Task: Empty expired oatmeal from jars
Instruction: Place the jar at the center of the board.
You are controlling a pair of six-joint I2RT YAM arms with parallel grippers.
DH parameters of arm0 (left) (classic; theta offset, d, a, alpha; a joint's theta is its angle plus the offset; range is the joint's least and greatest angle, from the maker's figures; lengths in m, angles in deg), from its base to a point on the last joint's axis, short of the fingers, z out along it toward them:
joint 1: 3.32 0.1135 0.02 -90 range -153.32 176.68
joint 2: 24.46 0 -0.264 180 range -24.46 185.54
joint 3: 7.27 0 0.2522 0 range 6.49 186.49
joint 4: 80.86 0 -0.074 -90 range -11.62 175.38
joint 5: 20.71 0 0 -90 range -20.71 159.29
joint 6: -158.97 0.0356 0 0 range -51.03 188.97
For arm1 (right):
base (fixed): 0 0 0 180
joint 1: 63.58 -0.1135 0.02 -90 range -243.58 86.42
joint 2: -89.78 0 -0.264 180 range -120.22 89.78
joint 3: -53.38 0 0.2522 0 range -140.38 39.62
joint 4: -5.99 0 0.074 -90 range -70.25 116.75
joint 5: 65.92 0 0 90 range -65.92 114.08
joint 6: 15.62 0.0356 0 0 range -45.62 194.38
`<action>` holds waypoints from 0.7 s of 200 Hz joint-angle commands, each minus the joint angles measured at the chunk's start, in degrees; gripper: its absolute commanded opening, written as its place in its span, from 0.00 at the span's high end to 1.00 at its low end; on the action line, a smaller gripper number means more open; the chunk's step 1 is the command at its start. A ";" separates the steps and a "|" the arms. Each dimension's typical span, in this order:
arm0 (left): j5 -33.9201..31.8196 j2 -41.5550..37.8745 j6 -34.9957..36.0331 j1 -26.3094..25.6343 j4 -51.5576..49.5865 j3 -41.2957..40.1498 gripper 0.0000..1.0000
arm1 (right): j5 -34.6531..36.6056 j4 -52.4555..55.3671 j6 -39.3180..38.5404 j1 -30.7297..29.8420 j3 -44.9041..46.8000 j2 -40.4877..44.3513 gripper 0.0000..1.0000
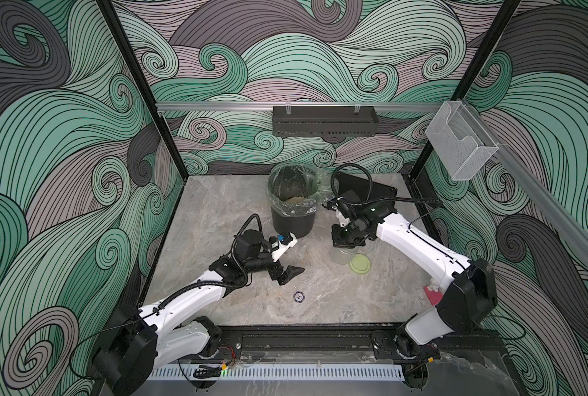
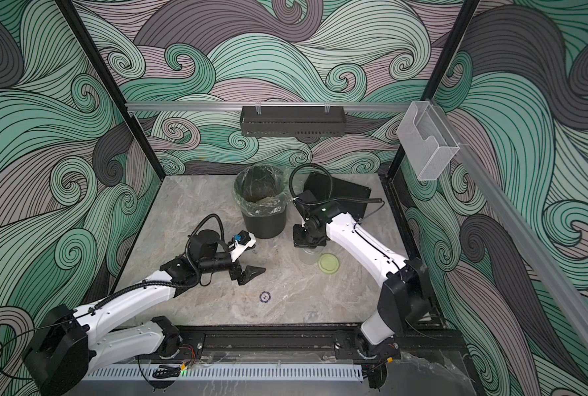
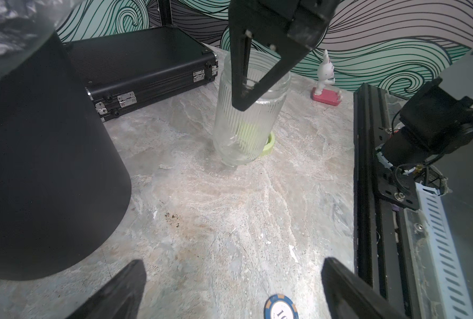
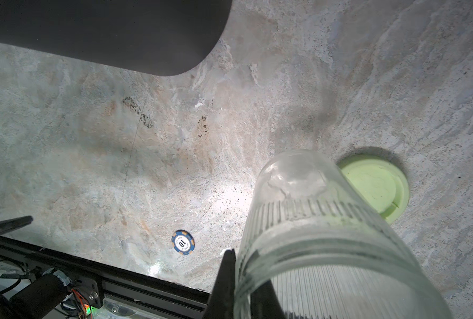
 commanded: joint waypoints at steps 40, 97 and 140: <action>-1.26 0.61 0.73 -0.46 1.17 0.49 0.01 | 1.54 -2.20 -0.58 -0.88 0.90 -2.50 1.00; -1.70 1.39 0.02 -0.46 0.99 0.50 0.01 | 1.62 -2.70 -0.65 -1.27 2.28 -4.65 1.00; -2.15 1.75 -0.23 -0.46 0.63 0.89 0.01 | 1.17 -2.99 -0.63 -1.50 2.21 -5.15 0.97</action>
